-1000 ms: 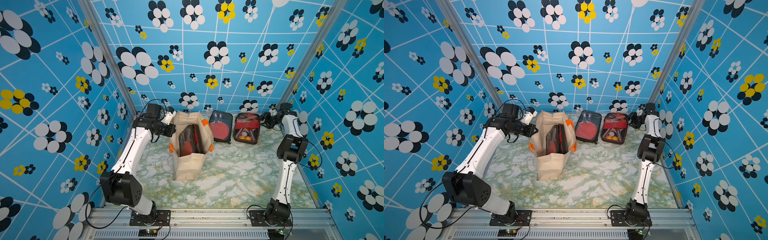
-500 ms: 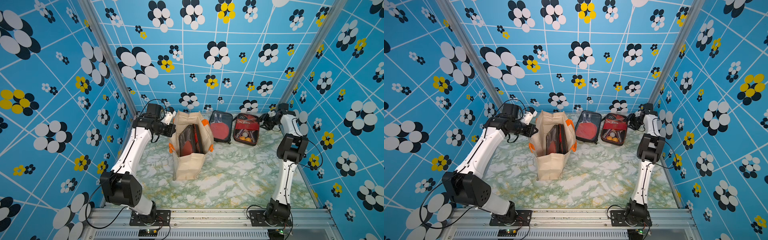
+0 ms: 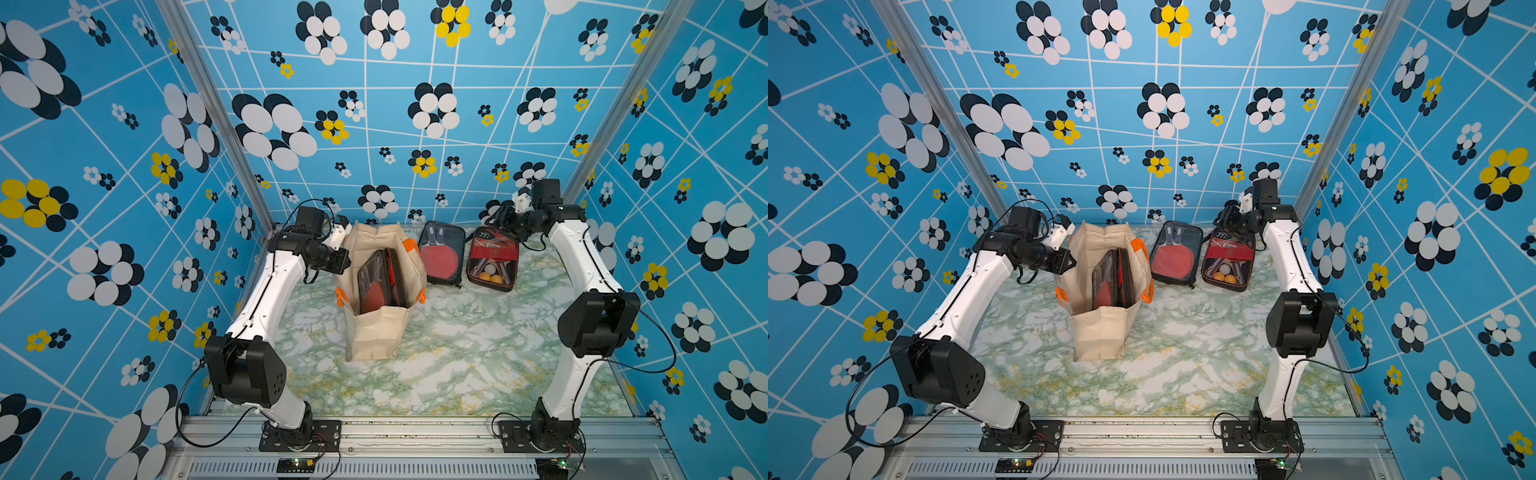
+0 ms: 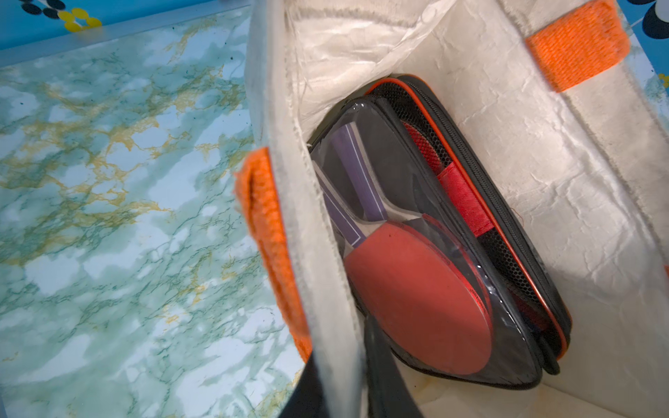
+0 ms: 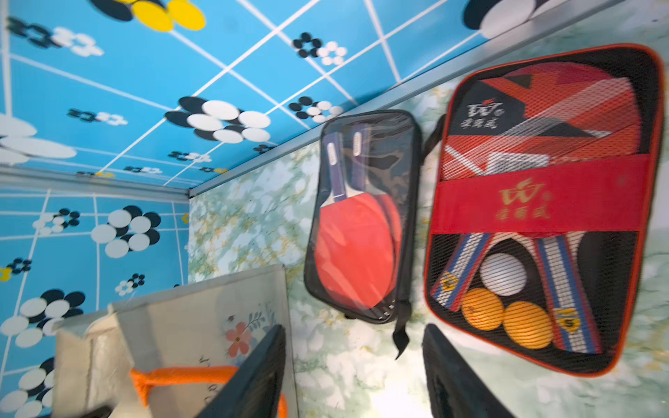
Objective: Remove the ping pong set from the canvas bag
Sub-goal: Pick up the ping pong set from the canvas bag.
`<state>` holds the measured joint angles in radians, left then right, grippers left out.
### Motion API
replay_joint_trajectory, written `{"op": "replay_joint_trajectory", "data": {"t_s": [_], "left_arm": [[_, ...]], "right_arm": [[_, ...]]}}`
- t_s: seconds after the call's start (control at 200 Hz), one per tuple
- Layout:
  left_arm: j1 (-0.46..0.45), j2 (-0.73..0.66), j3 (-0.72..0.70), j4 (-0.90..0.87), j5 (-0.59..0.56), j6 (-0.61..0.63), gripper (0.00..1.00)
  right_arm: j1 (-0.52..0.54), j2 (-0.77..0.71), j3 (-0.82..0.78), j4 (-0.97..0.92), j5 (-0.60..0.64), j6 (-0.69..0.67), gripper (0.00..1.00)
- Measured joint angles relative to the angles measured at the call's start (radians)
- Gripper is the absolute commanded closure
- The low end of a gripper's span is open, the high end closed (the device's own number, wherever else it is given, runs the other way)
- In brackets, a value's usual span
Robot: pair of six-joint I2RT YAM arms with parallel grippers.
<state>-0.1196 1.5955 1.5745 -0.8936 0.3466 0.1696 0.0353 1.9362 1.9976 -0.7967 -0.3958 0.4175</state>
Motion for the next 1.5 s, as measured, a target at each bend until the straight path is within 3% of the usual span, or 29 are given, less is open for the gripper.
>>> {"op": "replay_joint_trajectory", "data": {"t_s": [0.08,0.3,0.675,0.989,1.254,1.499], "left_arm": [[-0.001,0.007,0.002,-0.006,-0.003,0.008,1.0],[-0.018,0.008,0.007,-0.019,-0.003,0.023,1.0],[-0.054,0.005,0.007,0.005,0.005,0.062,1.0],[-0.091,-0.006,0.007,0.019,-0.007,0.083,1.0],[-0.092,-0.009,0.007,0.025,-0.016,0.083,1.0],[-0.092,-0.015,0.004,0.027,-0.023,0.082,1.0]], "right_arm": [[0.076,-0.036,-0.002,0.001,0.024,0.006,0.37],[0.267,-0.069,0.029,-0.009,0.082,0.006,0.37],[0.47,-0.05,0.193,-0.069,0.16,-0.014,0.37],[0.581,0.079,0.292,-0.121,0.185,-0.018,0.38],[0.652,0.137,0.315,-0.135,0.189,-0.013,0.49],[0.682,0.211,0.315,-0.132,0.189,0.007,0.51]]}}
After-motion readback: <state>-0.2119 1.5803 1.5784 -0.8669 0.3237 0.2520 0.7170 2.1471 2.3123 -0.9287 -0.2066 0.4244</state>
